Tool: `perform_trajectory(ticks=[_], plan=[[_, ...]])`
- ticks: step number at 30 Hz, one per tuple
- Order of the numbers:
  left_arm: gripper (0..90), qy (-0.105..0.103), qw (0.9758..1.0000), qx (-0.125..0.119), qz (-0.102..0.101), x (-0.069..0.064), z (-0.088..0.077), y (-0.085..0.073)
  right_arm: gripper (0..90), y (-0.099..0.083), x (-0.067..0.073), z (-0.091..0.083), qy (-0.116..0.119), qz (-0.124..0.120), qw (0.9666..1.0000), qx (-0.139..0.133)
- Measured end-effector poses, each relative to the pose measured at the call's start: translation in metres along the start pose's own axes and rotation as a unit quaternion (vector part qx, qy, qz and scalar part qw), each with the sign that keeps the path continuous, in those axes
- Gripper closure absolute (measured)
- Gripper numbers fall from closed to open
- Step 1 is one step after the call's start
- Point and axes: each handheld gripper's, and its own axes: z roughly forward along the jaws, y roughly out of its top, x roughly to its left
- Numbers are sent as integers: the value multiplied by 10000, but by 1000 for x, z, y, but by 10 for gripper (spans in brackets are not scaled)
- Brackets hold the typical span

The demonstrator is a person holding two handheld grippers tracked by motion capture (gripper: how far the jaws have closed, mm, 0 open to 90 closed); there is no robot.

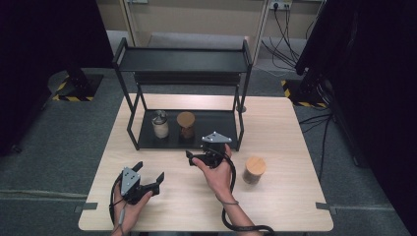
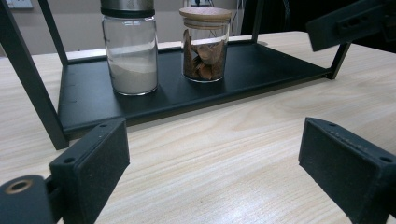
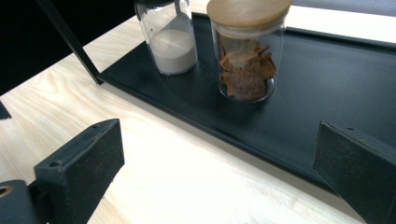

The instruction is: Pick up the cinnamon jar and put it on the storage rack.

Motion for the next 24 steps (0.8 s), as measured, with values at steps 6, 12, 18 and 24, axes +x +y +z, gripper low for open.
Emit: perform_trajectory(ticks=[6,12,18,24], plan=[[80,-1,10000,-2,-8,0,0,0,26,-6,-5,-7,-57,-29,10000,13],[80,4,10000,-16,-14,0,0,0,38,-10,-6,-14,-54,-79,9999,107],[80,9,10000,-9,-8,0,0,0,39,-16,-9,-23,-94,-134,9997,158],[80,12,10000,-15,-11,0,0,0,39,-21,-10,-32,-100,-120,9998,122]])
